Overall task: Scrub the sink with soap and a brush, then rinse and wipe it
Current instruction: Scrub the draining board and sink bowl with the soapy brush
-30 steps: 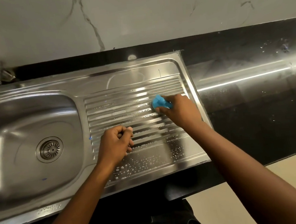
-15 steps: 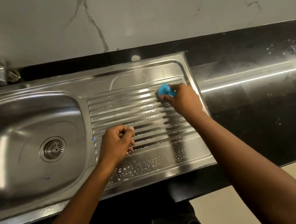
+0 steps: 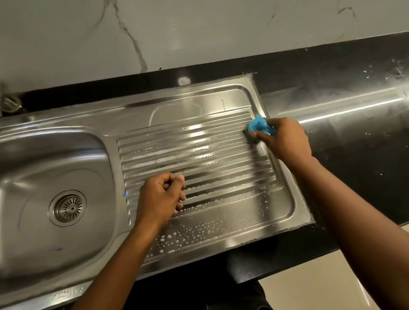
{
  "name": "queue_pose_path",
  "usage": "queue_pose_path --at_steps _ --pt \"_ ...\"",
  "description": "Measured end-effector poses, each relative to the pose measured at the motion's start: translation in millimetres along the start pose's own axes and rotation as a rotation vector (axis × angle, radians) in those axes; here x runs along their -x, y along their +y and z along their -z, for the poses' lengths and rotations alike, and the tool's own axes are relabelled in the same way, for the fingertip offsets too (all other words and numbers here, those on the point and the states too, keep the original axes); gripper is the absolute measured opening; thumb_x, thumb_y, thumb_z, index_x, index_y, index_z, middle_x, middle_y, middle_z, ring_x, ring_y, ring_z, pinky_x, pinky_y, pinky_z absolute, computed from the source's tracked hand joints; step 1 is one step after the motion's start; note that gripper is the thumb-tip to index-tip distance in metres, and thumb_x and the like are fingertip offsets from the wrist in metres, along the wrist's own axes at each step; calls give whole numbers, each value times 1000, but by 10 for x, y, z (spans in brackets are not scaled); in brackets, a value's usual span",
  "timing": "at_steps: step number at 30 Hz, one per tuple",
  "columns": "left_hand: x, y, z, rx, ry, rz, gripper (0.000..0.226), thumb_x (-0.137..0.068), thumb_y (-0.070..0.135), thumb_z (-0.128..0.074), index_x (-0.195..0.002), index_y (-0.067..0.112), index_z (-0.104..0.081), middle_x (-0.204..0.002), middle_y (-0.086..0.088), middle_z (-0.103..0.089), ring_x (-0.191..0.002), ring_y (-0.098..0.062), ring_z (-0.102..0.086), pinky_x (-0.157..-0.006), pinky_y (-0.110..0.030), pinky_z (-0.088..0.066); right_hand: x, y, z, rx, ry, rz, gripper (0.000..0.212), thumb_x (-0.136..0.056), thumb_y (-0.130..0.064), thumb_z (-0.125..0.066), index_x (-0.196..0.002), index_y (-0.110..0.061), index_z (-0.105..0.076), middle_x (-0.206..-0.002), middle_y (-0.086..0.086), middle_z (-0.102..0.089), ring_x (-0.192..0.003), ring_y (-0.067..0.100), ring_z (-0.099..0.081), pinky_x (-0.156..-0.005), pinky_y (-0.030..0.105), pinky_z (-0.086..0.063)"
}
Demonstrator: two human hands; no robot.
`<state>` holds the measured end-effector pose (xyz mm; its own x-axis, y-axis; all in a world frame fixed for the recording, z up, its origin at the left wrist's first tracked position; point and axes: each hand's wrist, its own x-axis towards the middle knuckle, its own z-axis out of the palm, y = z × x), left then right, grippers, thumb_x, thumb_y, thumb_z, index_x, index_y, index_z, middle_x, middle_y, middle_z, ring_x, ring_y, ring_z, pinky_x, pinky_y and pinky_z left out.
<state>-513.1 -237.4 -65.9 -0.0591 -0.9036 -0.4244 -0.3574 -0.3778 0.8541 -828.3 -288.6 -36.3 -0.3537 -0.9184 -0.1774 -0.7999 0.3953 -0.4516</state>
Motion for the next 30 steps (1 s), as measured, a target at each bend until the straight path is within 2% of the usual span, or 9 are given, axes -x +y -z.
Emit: queue_pose_path --at_steps 2,6,9,12,17,21,23,26,30 --pt "-5 -5 19 6 10 3 30 -106 31 -62 -86 12 -74 -71 -7 -75 -57 -19 -68 -54 -31 -54 -158 -105 -60 -31 30 -10 59 -88 -57 -76 -135 -22 -69 -118 2 -76 -100 22 -72 -80 36 -55" --pt "-4 -23 41 4 23 -2 30 -106 31 -62 -86 13 -74 -70 -7 -75 -57 -19 -69 -54 -30 -54 -296 -291 -160 -44 21 14 56 -85 -57 -78 -127 -20 -73 -109 4 -77 -90 21 -71 -77 38 -57" --pt "-11 -33 32 -7 22 -13 29 -106 31 -62 -86 14 -74 -70 -7 -75 -57 -19 -69 -53 -29 -54 -196 -296 -245 -38 -75 82 61 -84 -62 -76 -131 -22 -72 -111 1 -77 -91 16 -71 -83 41 -62" --pt "-18 -35 12 -4 17 -15 29 -106 31 -62 -85 14 -74 -70 -7 -75 -56 -19 -69 -53 -28 -54 -28 -187 -204 29 -146 144 59 -88 -57 -76 -135 -24 -69 -117 1 -76 -95 16 -71 -87 40 -61" --pt "-11 -19 -2 6 12 -4 30 -106 31 -62 -85 13 -74 -70 -6 -75 -56 -18 -68 -52 -29 -54 -58 97 10 59 -45 64 60 -86 -62 -74 -133 -24 -69 -115 3 -77 -98 21 -73 -86 43 -60" --pt "-1 -20 20 18 20 3 29 -106 30 -62 -85 13 -74 -70 -7 -75 -56 -19 -68 -52 -28 -53 -250 -83 -76 16 25 54 58 -89 -58 -74 -134 -21 -70 -116 2 -76 -97 19 -72 -77 33 -55" --pt "4 -35 41 22 28 8 30 -106 30 -62 -85 13 -74 -70 -7 -75 -56 -19 -68 -52 -29 -53 -301 -227 -143 -7 27 43 59 -89 -58 -74 -135 -21 -69 -118 1 -76 -97 18 -72 -79 35 -57" --pt "15 -51 66 25 34 18 31 -106 31 -63 -83 13 -73 -69 -7 -75 -55 -18 -68 -52 -29 -52 -290 -409 -259 -32 -36 78 55 -87 -56 -76 -131 -22 -70 -114 0 -76 -93 16 -70 -84 41 -60" --pt "13 -59 66 31 31 28 30 -106 31 -63 -84 13 -74 -70 -8 -75 -56 -18 -67 -53 -30 -53 -120 -560 -443 -75 -155 211 54 -89 -53 -76 -132 -21 -70 -118 -2 -76 -91 8 -69 -88 33 -59"
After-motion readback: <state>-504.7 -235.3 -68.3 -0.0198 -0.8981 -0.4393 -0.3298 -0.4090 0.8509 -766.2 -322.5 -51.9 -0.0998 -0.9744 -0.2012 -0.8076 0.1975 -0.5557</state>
